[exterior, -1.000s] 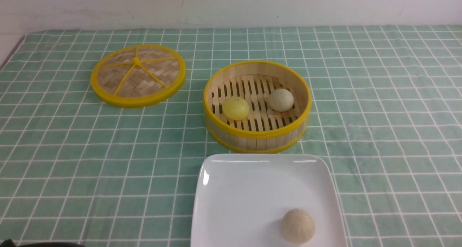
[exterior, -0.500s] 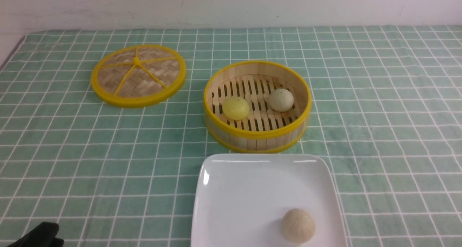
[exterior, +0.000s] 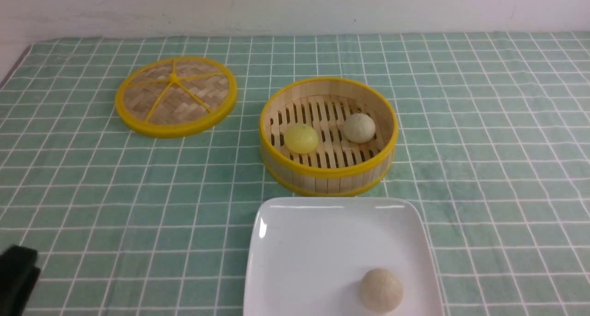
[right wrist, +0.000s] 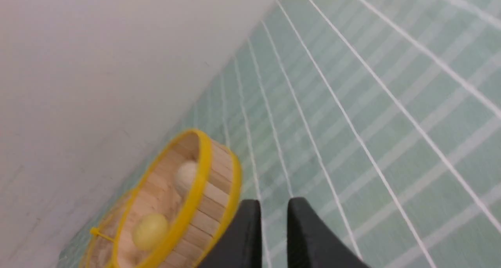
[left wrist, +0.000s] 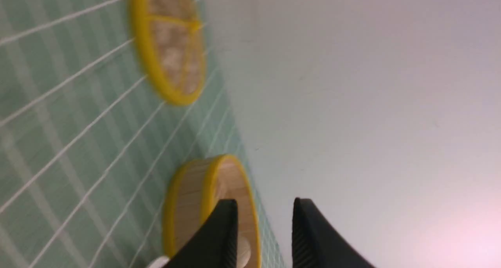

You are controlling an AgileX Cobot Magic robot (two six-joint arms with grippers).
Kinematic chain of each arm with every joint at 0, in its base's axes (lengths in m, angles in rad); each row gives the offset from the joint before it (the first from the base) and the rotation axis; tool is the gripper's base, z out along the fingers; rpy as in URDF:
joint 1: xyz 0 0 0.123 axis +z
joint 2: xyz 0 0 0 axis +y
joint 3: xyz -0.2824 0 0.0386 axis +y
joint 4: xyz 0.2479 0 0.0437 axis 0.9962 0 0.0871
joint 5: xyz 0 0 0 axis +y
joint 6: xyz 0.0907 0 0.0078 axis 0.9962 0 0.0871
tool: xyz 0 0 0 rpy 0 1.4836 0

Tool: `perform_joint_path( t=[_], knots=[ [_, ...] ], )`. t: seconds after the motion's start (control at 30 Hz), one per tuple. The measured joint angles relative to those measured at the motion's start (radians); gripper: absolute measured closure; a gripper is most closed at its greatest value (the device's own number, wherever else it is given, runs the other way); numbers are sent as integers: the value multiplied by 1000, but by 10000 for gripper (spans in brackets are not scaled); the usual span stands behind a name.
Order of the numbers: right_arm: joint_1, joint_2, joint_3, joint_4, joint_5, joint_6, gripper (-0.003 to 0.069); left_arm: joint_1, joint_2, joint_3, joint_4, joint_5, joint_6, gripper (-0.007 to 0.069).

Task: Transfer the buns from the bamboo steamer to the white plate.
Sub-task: 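Reach toward a bun in the bamboo steamer with the right gripper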

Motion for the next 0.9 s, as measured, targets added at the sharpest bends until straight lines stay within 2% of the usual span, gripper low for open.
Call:
perform_joint_path(
  t=[0.07,0.13,0.17,0.2,0.3,0.43,0.53,0.6,0.63,0.67,0.7,0.73,0.77,0.8,0.9],
  knots=[
    [0,45,-87,0,0,-91,657,0,30,-88,-1,36,133,451],
    [0,90,-131,0,17,-142,669,0,71,-134,-2,72,207,492],
    [0,179,-196,0,97,-215,671,0,146,-188,-3,170,305,561],
    [0,236,-230,0,157,-253,670,0,202,-212,-2,238,352,589],
    [0,401,-310,-2,332,-334,662,0,384,-254,1,438,445,622],
    [0,618,-384,6,544,-420,659,0,565,-279,9,597,517,623],
    [1,795,-428,91,628,-519,657,0,716,-287,8,652,581,623],
    [21,894,-444,241,649,-662,652,0,794,-287,8,672,625,623],
    [45,943,-450,335,649,-781,648,0,830,-287,8,675,639,623],
    [45,943,-450,350,649,-799,646,0,834,-287,8,676,641,623],
    [90,1009,-472,481,655,-934,635,0,862,-288,8,676,656,623],
    [120,1038,-489,526,661,-986,624,0,867,-288,8,677,658,621],
    [120,1045,-494,536,661,-996,624,0,870,-288,8,677,658,621],
    [173,1111,-537,585,668,-1050,599,0,877,-288,8,676,663,618],
    [271,1248,-666,553,658,-1029,552,0,881,-288,8,676,667,613]
  ],
)
